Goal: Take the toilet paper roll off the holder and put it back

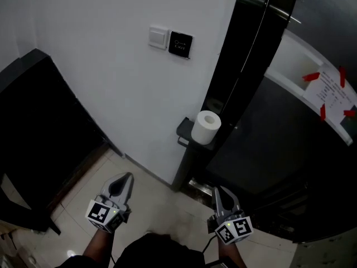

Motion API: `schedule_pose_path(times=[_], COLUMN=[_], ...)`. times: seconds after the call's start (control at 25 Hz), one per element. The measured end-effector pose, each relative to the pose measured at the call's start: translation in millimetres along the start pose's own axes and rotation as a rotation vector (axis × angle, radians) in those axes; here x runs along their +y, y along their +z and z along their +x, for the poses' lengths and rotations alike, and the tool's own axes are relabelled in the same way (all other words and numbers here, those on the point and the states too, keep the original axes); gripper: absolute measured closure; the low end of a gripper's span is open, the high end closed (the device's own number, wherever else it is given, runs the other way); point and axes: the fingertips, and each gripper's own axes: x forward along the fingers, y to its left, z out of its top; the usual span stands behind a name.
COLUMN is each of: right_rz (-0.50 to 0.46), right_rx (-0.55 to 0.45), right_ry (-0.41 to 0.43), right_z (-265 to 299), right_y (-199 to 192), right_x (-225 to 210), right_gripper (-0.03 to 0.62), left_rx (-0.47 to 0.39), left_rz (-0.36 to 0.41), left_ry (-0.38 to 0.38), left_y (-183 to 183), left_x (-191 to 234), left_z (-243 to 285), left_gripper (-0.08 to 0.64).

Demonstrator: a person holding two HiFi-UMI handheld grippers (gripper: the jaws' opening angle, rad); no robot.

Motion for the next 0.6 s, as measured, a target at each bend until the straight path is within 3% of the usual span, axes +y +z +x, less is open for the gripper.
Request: schedule_pose_path(times=[0.32,0.6], right_rz=[-0.028,-0.085], right_rx=[0.056,0.035], right_ry=[-0.005,-0.01], right_z=[29,57], right_y=[-9,9], right_x=[4,-21], right_gripper=[0.578,0.578], left_rx=[0.024,-0.001], left_rz=[-0.039,-0.031], left_ry=[-0.059,-0.036], left_y=[-7,-1], left_x=[9,11], left_z=[24,52], left_gripper=[0.56,0.56])
